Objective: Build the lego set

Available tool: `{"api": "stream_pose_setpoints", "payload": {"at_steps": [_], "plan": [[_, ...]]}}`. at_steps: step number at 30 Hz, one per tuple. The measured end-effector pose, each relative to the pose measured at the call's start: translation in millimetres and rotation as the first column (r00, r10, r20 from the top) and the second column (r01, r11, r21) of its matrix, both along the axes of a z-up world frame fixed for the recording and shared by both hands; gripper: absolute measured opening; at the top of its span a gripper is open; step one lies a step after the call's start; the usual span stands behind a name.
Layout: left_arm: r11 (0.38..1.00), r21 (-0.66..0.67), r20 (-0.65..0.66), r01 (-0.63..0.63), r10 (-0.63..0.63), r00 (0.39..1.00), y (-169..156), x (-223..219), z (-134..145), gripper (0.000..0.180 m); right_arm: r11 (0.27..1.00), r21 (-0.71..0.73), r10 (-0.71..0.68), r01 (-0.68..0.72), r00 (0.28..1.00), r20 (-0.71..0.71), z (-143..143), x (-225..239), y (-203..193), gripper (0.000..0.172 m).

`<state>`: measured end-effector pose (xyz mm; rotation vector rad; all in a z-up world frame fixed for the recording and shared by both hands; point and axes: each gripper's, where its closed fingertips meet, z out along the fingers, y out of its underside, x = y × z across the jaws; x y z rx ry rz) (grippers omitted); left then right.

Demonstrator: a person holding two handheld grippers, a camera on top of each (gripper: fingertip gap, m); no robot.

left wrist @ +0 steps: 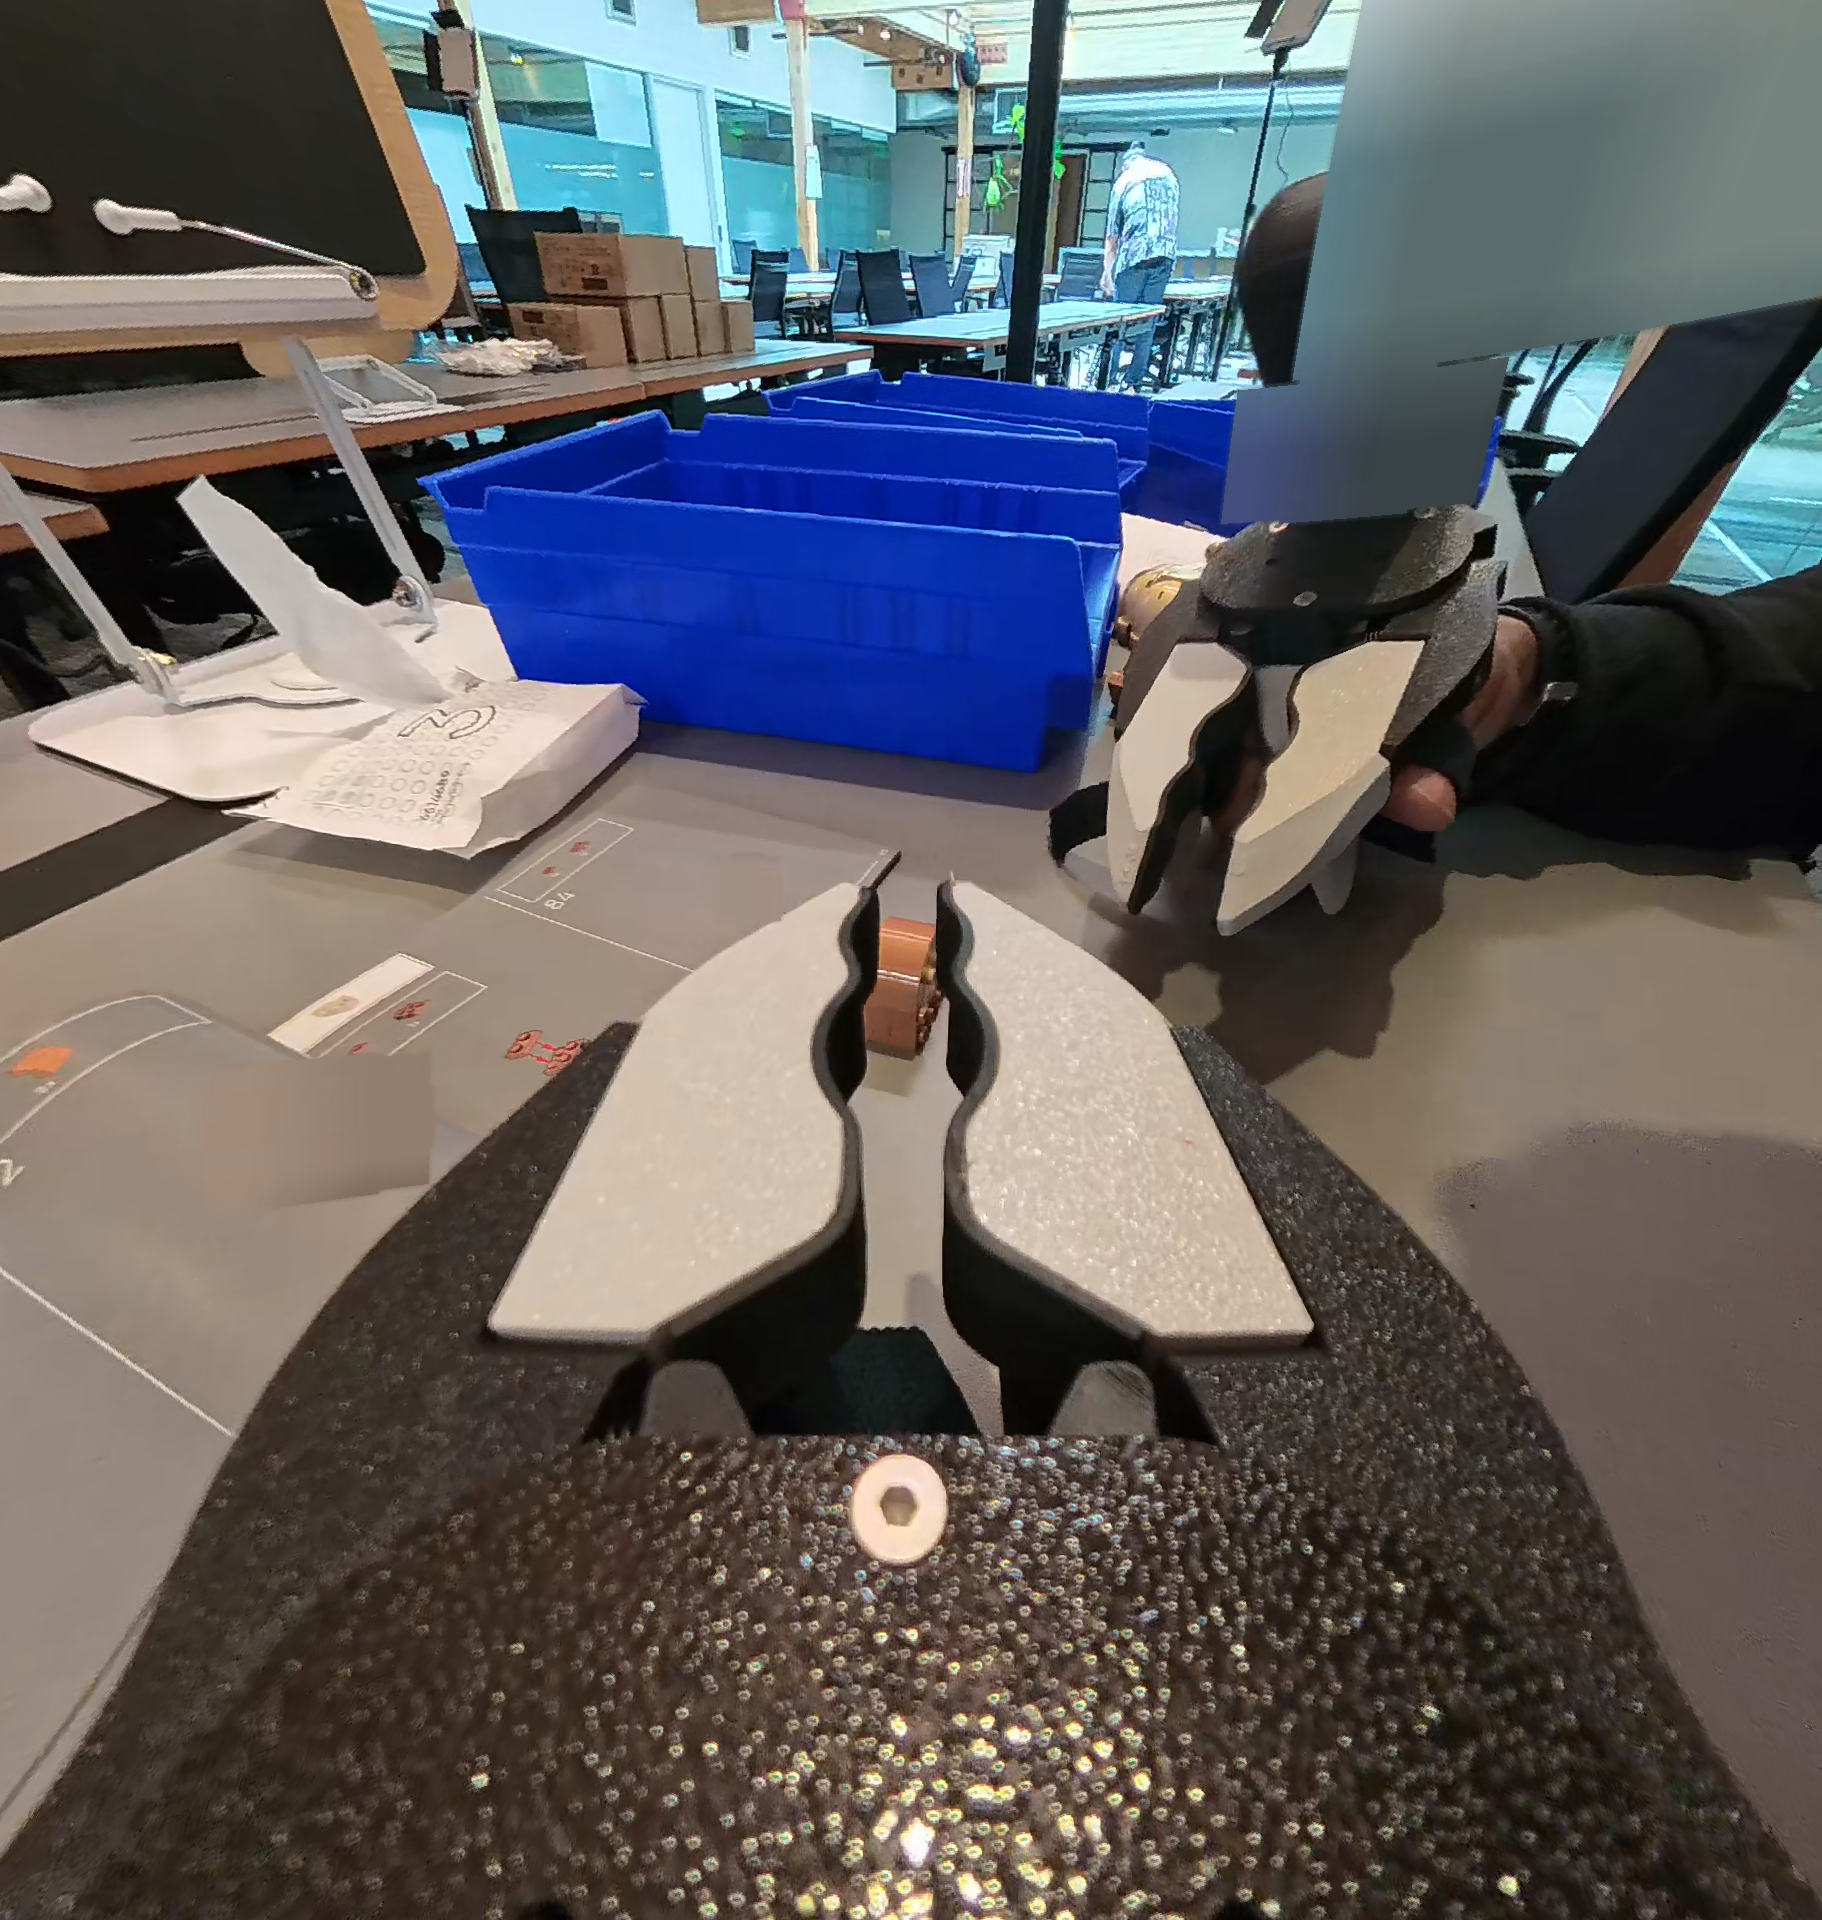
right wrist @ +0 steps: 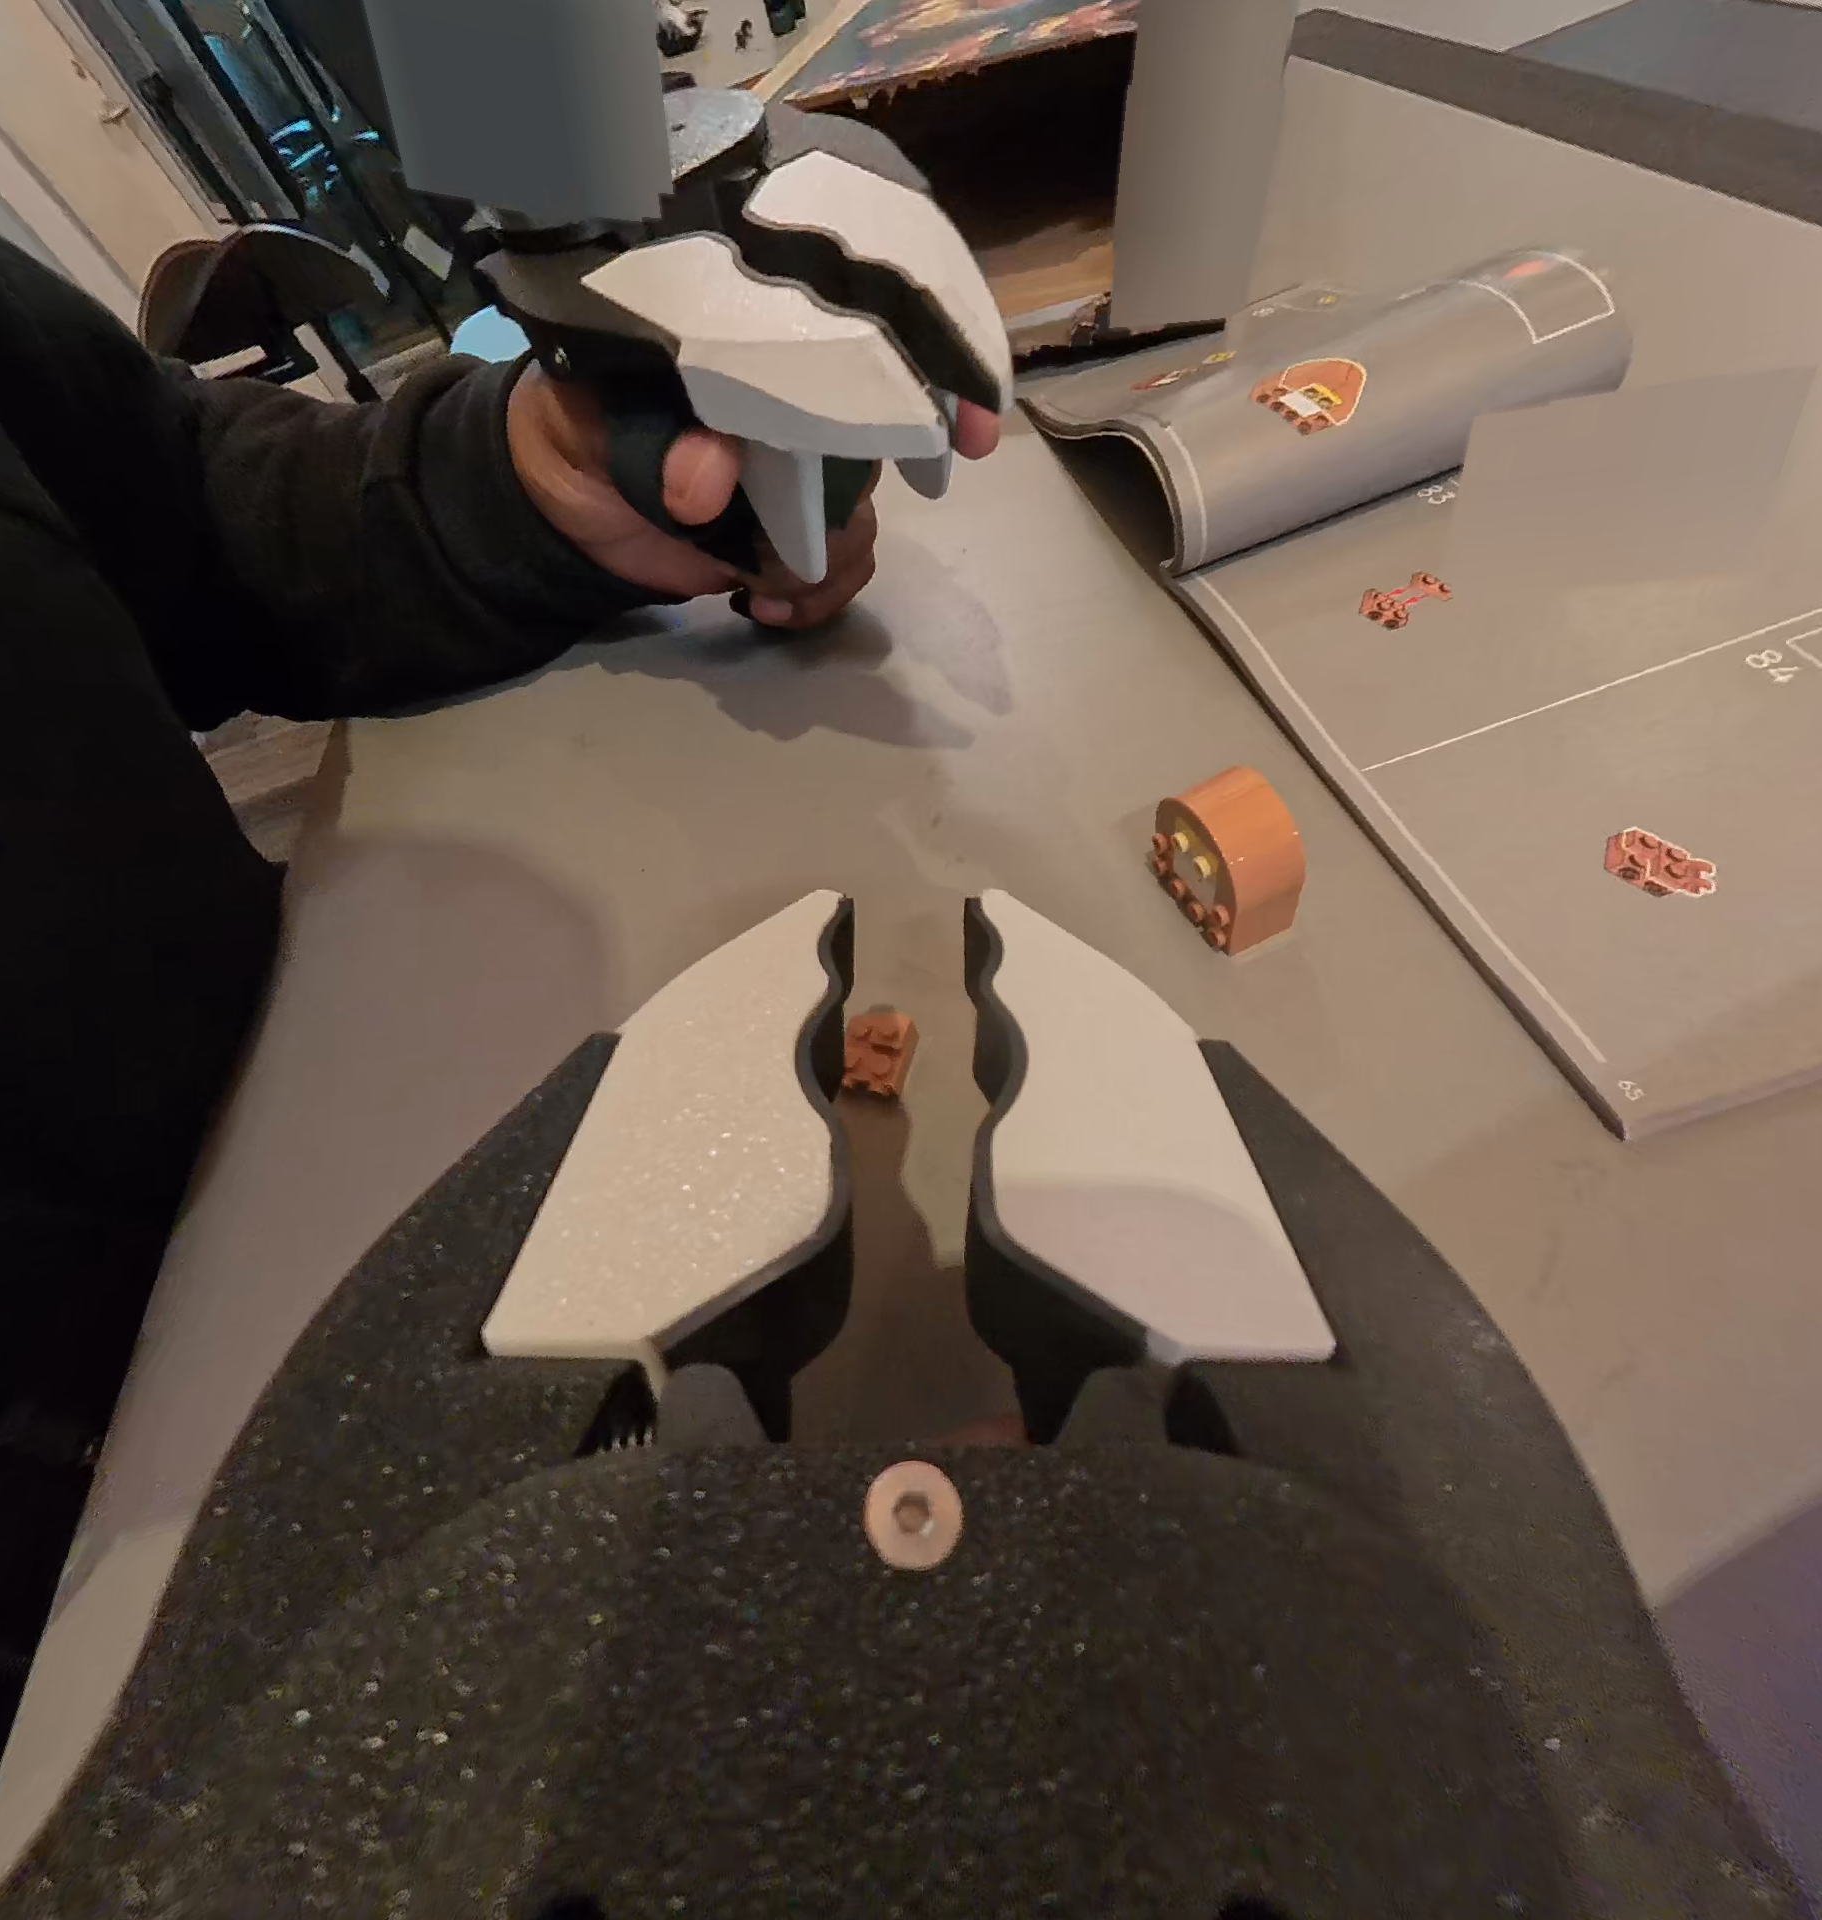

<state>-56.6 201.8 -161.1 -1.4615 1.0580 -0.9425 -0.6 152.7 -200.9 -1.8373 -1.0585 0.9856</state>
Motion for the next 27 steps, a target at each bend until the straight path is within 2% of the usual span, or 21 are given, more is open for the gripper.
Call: {"api": "stream_pose_setpoints", "payload": {"at_steps": [9,17,27], "plan": [[1.0,-0.002,-0.04,0.004,-0.004,0.999,1,4,-5,0.01,0.999,-0.015,-0.037,0.037,0.999,-0.003,0,3,5,0.019],[0.997,-0.072,-0.061,0.027,-0.031,0.998,4,8,-11,0.01,0.998,-0.026,-0.052,0.052,0.999,0.008,-2,3,7,0.019],[0.997,-0.063,-0.116,0.049,-0.056,0.992,3,17,-19,0.009,0.999,0.001,-0.052,0.052,0.998,0.025,-3,2,4,0.018]]}}
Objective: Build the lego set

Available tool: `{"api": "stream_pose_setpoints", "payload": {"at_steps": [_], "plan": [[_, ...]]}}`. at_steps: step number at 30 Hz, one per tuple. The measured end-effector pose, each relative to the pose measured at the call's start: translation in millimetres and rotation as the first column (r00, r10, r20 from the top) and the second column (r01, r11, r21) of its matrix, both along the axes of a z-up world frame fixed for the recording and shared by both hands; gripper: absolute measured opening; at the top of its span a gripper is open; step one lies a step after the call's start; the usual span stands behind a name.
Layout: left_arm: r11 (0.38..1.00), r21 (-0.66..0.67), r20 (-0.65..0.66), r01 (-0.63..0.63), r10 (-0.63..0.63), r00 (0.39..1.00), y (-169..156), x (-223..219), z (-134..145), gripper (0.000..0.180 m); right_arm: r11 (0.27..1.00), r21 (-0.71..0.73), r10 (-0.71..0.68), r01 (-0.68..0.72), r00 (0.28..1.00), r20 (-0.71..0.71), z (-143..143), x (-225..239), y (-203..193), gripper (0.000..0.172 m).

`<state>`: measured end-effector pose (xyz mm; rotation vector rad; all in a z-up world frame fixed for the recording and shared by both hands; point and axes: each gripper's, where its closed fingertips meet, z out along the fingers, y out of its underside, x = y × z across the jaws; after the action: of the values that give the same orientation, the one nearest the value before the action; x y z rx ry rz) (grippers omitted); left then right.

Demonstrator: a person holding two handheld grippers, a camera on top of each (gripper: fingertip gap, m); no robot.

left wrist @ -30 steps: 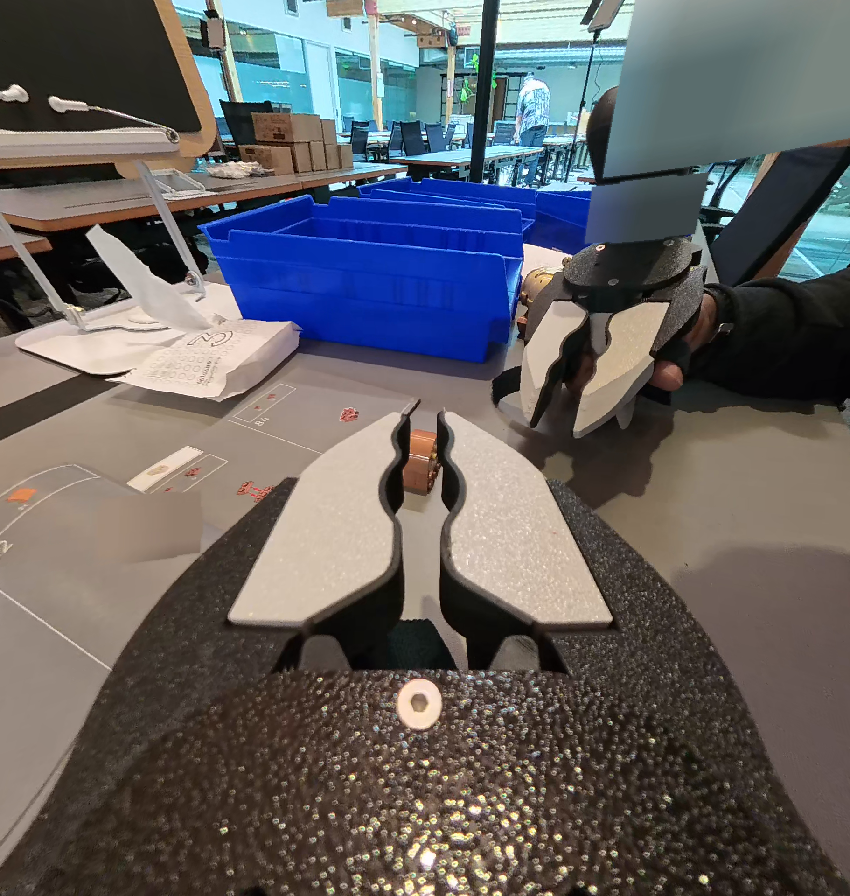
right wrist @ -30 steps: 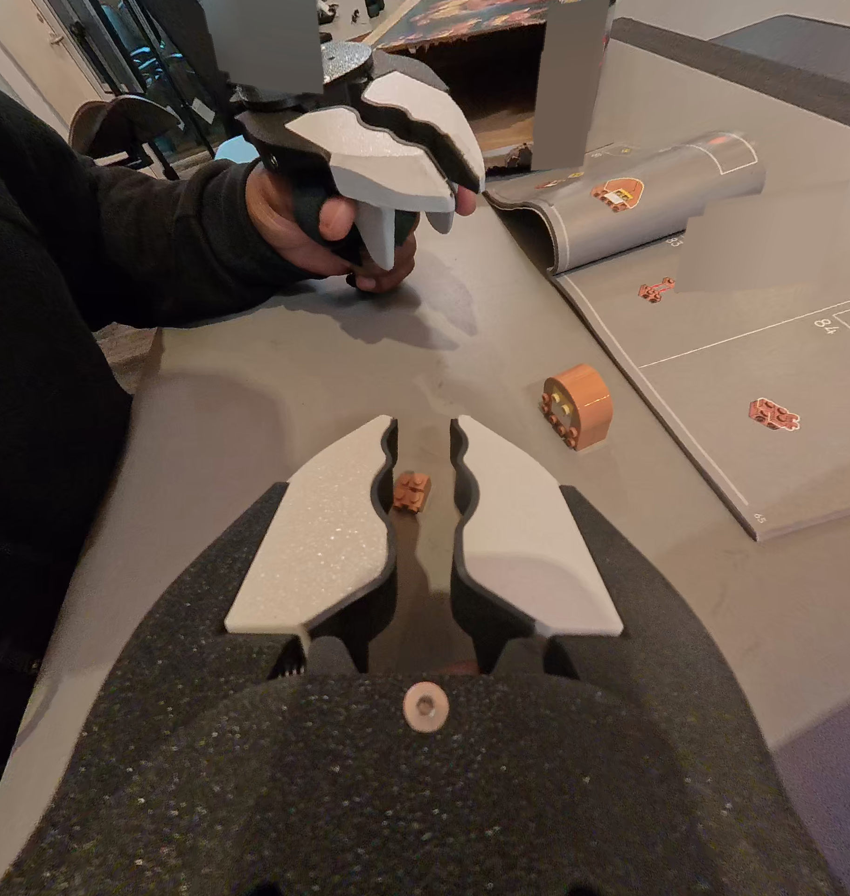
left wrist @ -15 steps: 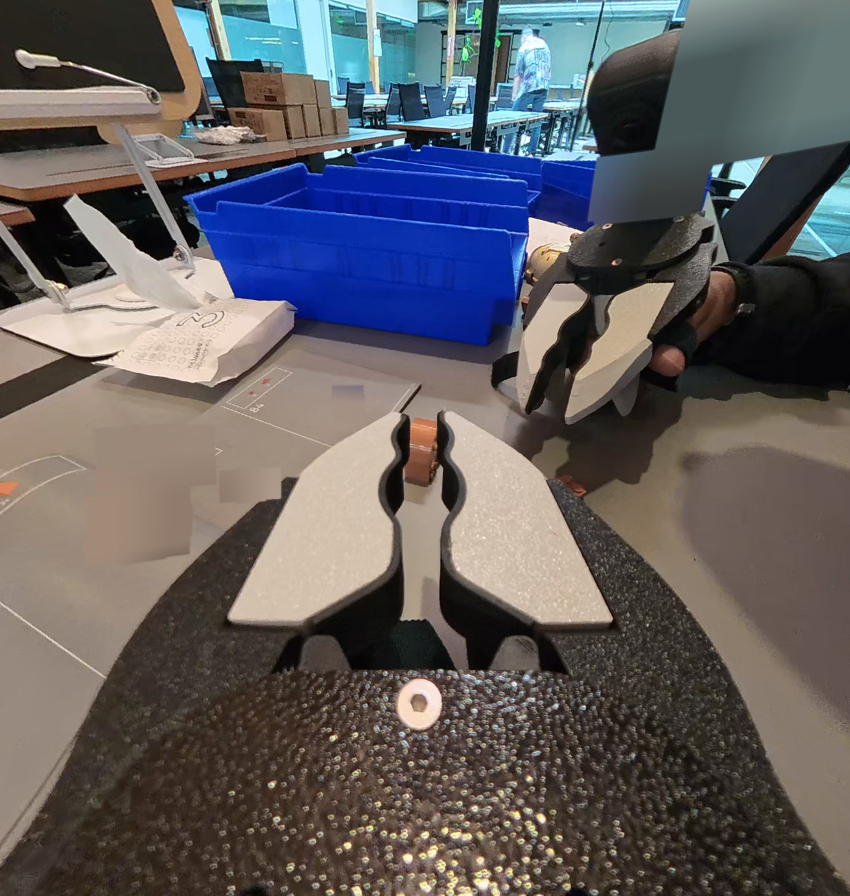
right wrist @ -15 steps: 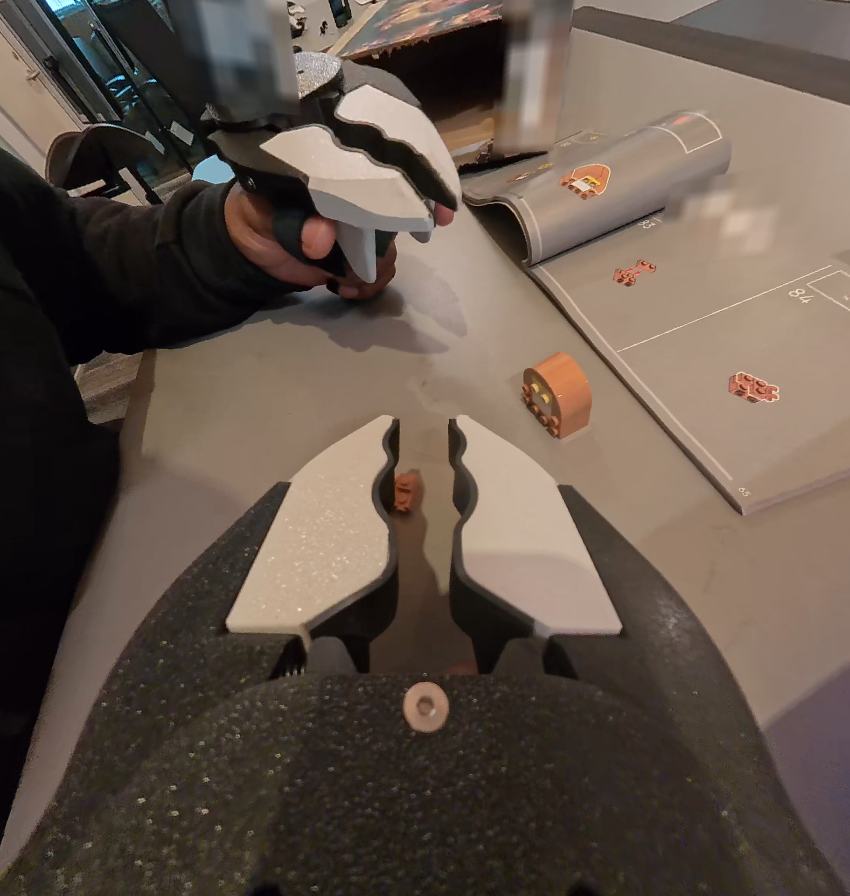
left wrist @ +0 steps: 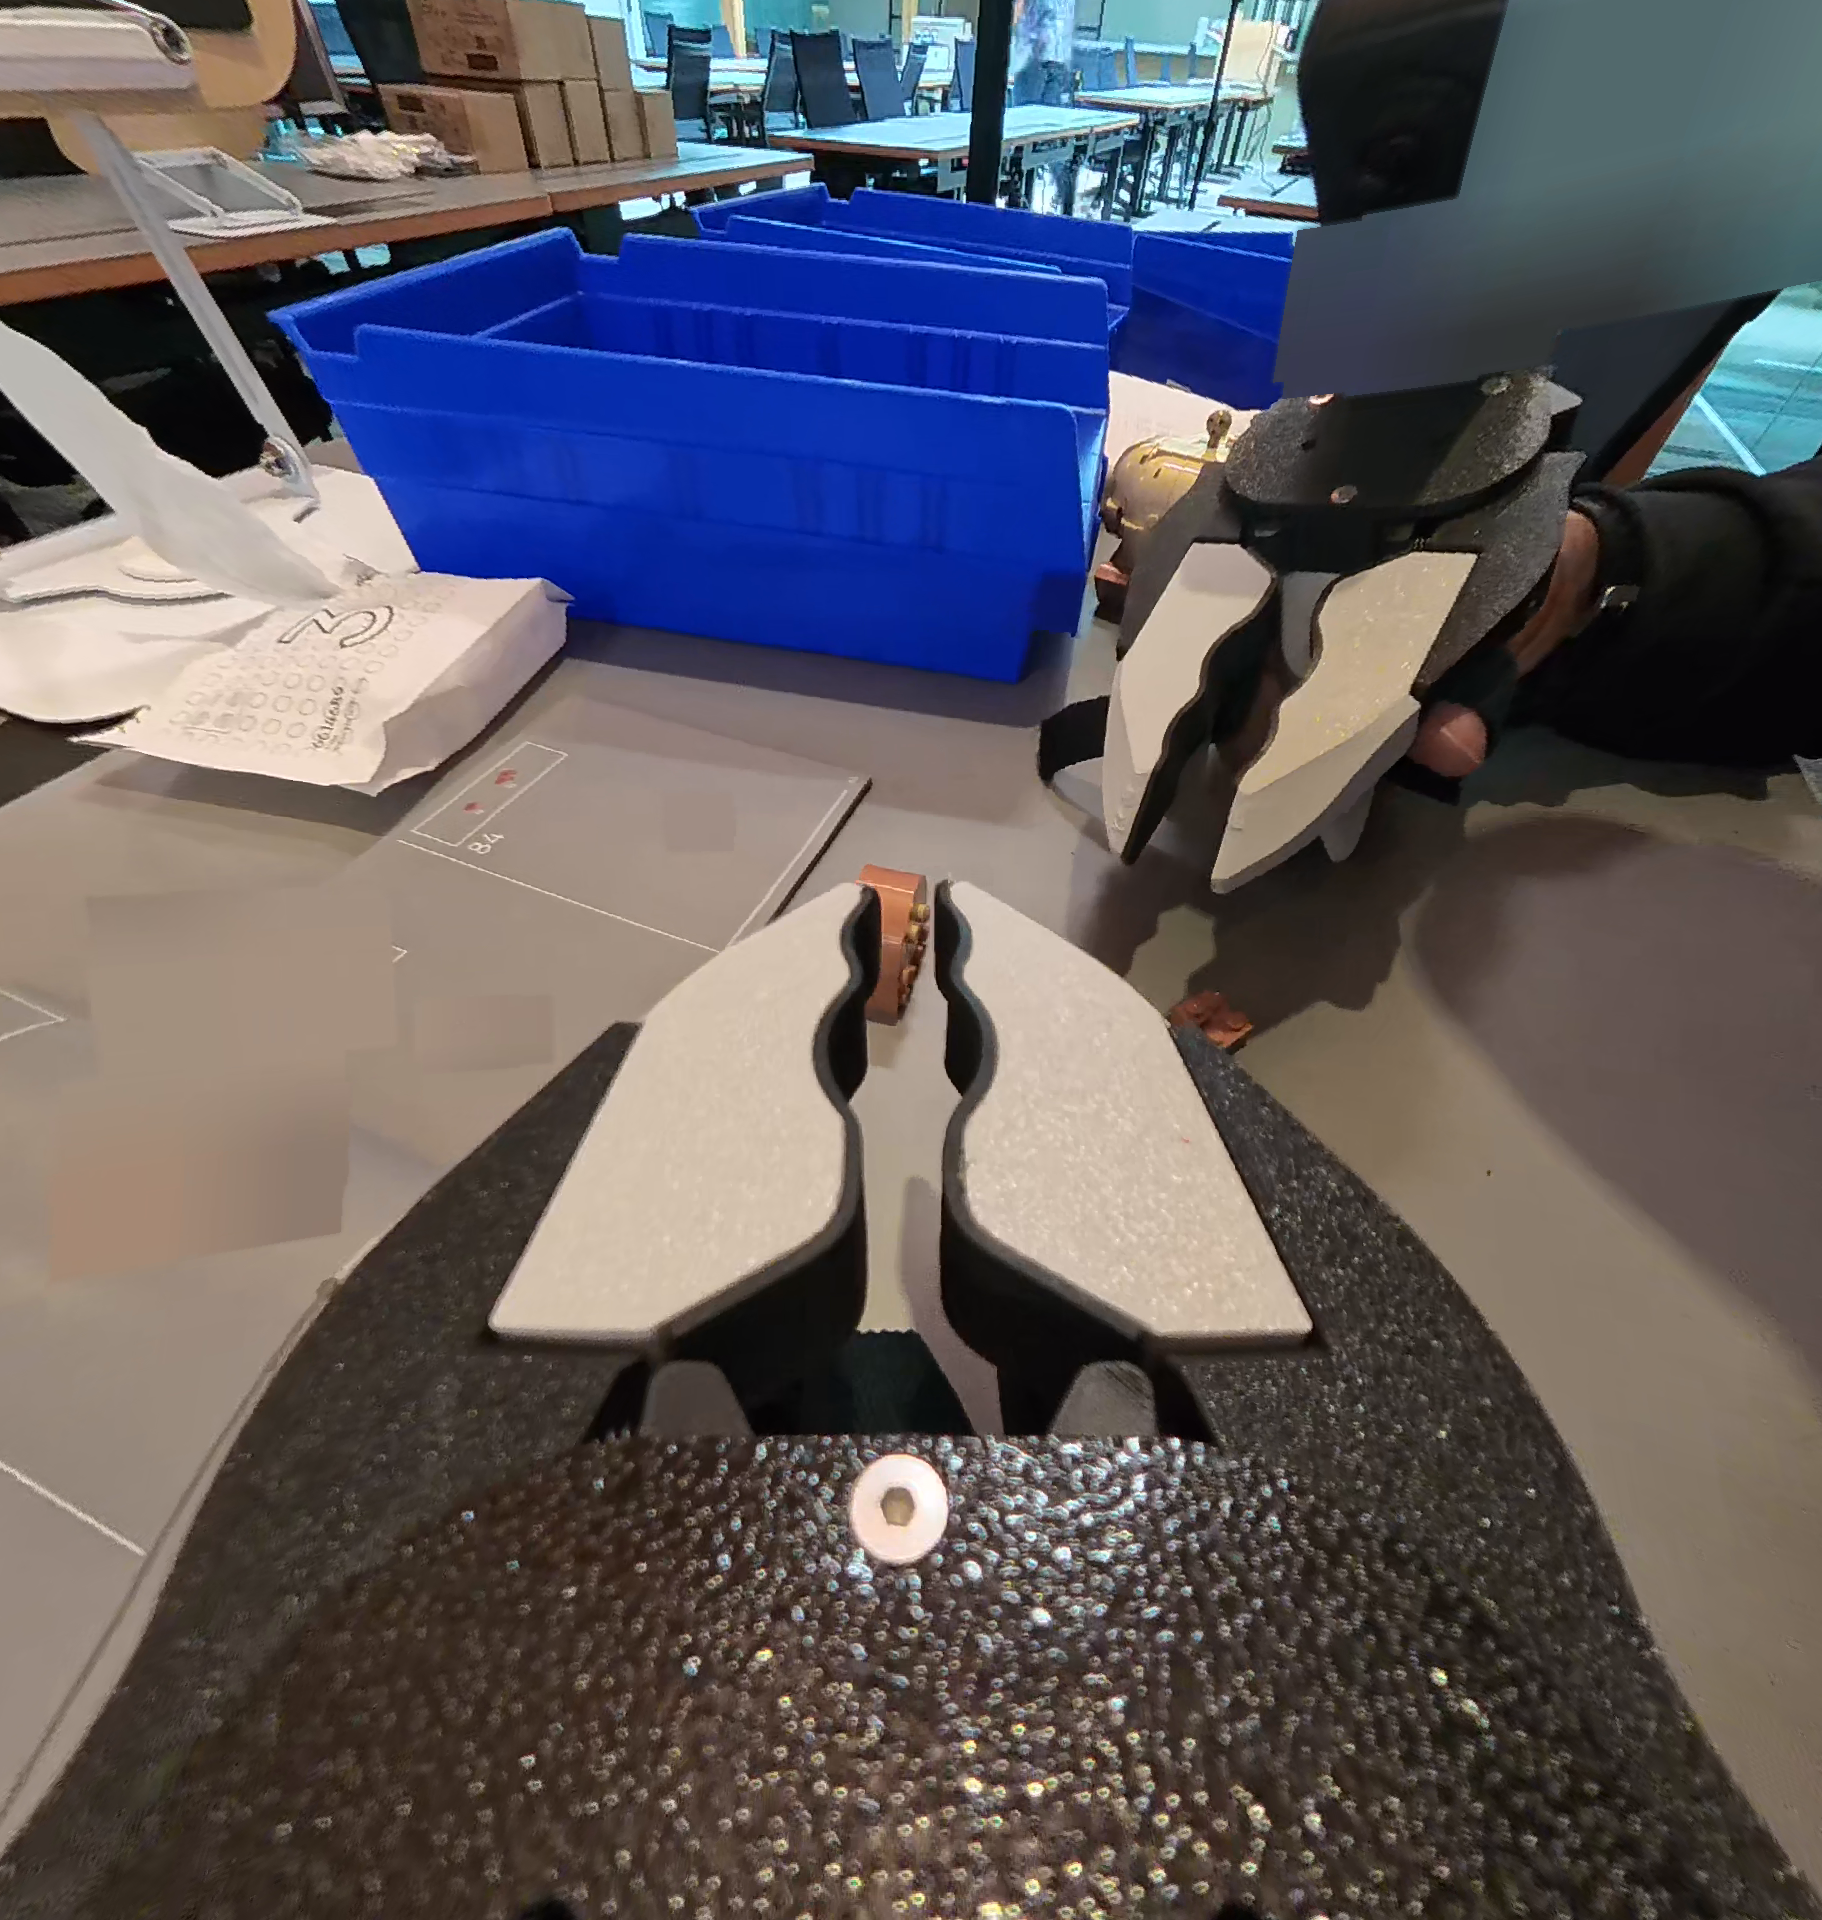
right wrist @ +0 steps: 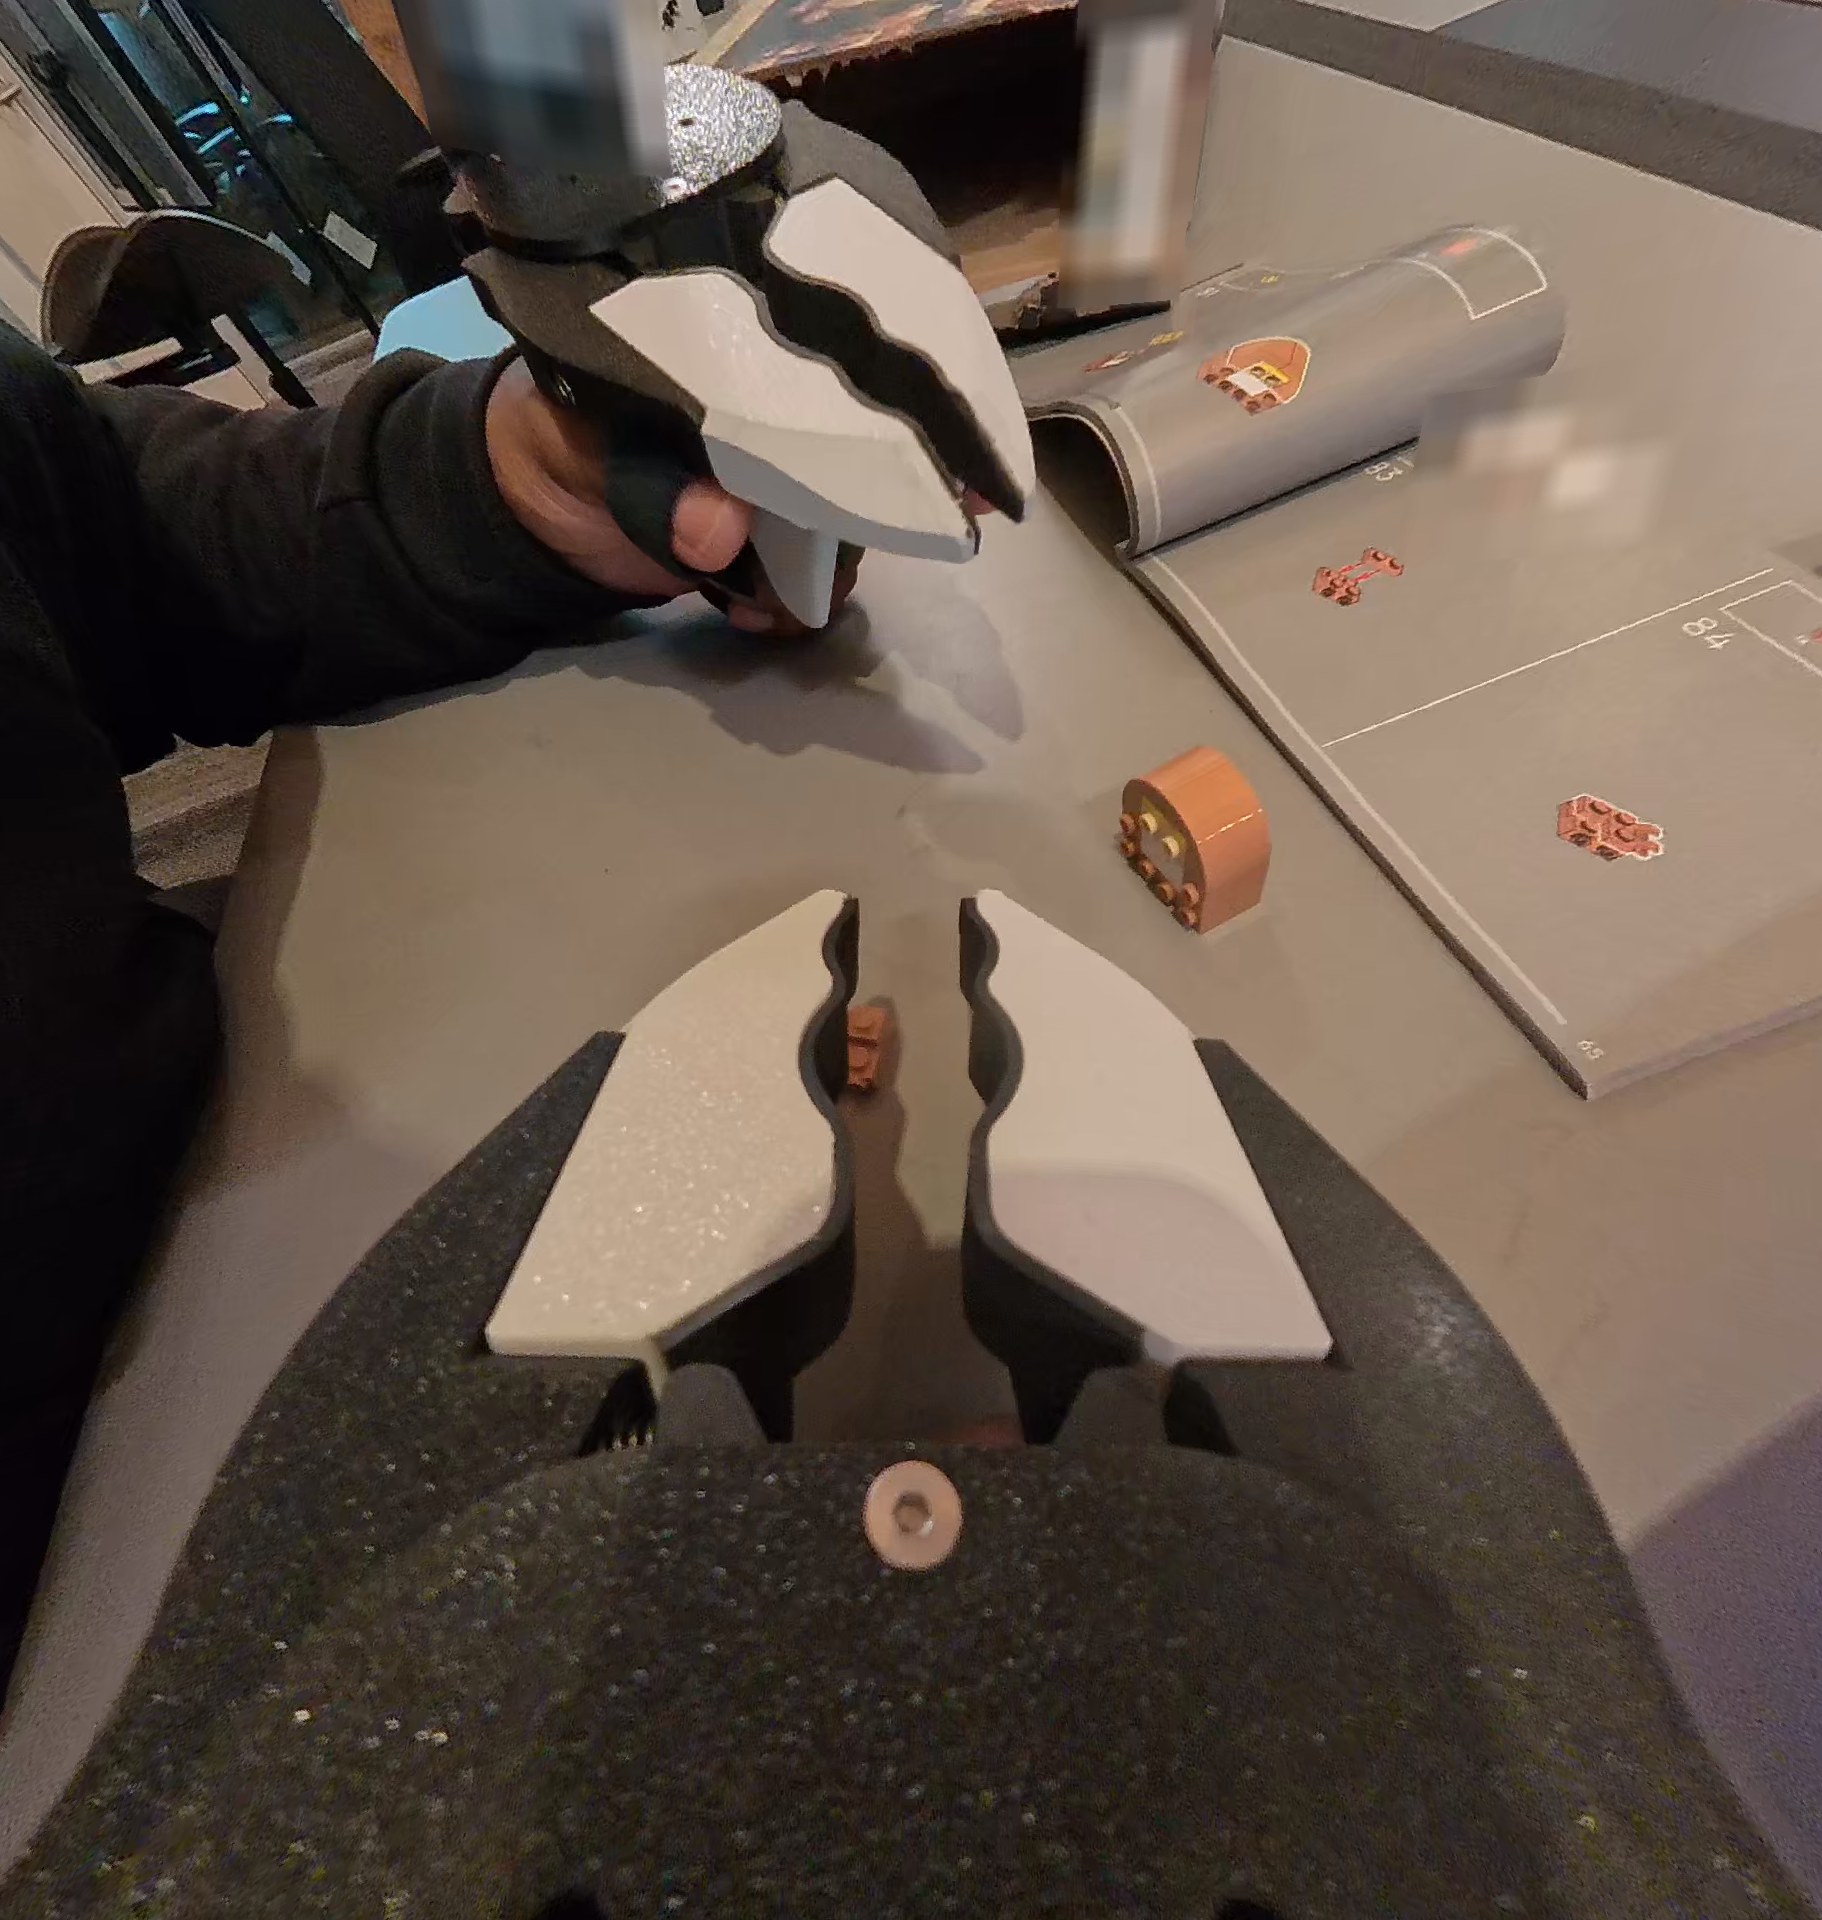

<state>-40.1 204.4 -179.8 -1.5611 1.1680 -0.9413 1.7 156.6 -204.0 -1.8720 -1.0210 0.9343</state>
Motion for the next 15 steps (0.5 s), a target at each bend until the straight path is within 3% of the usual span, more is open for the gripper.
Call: {"api": "stream_pose_setpoints", "payload": {"at_steps": [15], "plan": [[0.992,0.087,-0.131,0.091,-0.08,0.988,-18,10,-15,0.01,1.0,0.002,0.005,-0.005,1.0,0.01,-1,-2,-1,0.018]]}}
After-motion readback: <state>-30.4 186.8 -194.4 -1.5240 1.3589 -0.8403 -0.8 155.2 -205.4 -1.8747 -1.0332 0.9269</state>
